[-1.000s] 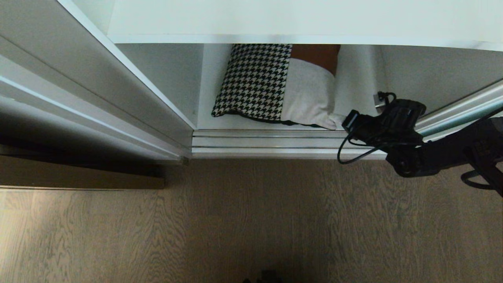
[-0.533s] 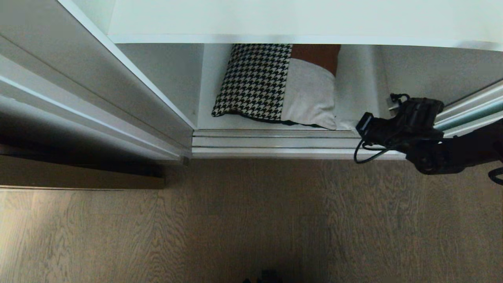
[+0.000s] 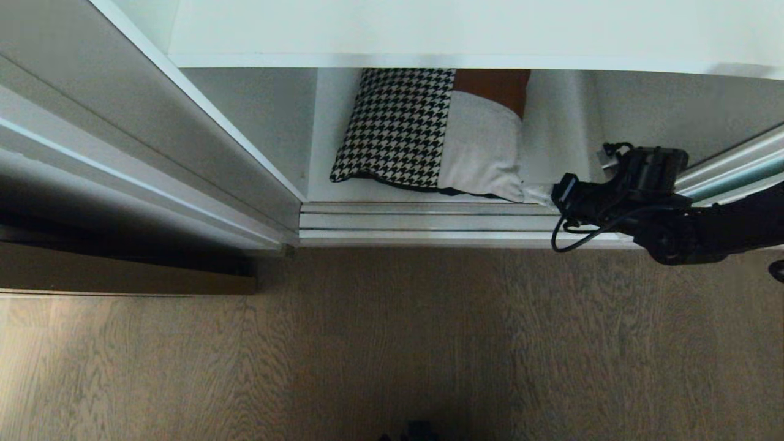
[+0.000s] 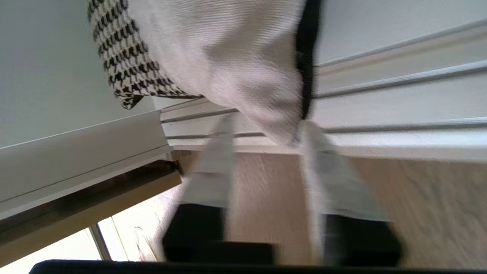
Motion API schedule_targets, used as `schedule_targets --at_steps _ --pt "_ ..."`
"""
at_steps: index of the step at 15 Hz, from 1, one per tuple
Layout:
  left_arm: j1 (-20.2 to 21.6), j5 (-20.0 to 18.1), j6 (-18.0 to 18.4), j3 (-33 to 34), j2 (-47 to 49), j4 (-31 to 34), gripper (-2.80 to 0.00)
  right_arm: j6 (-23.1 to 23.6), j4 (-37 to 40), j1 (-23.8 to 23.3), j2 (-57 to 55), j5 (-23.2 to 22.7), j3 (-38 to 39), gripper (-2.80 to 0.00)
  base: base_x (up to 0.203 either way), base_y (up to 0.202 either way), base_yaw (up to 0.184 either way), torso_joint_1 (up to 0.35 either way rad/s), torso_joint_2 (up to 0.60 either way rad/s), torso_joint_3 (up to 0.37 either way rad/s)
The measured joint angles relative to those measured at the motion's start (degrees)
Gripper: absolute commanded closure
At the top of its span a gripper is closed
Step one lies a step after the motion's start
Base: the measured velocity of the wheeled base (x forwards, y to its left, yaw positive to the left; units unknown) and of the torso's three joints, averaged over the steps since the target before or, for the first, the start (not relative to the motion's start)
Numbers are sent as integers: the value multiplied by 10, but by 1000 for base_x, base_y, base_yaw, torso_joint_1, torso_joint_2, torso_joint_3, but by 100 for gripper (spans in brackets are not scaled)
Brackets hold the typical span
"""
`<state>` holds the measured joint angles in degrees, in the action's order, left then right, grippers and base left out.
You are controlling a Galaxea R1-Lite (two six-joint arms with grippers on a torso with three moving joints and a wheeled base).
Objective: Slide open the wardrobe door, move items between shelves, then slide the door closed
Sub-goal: Place the pillow on the higher shelf
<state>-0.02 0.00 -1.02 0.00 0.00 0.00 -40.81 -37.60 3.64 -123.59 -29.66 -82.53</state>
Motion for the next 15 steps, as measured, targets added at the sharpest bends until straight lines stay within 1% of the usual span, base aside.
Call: schedule_targets --at_steps 5,8,15 --pt "0 0 0 0 0 0 0 1 -5 4 -46 5 -60 -280 0 0 0 0 0 0" --pt "0 0 0 0 0 0 0 3 -5 4 -78 30 -107 -280 0 0 0 0 0 0" --pt "0 0 0 0 0 0 0 5 2 1 -153 34 -241 -280 0 0 0 0 0 0"
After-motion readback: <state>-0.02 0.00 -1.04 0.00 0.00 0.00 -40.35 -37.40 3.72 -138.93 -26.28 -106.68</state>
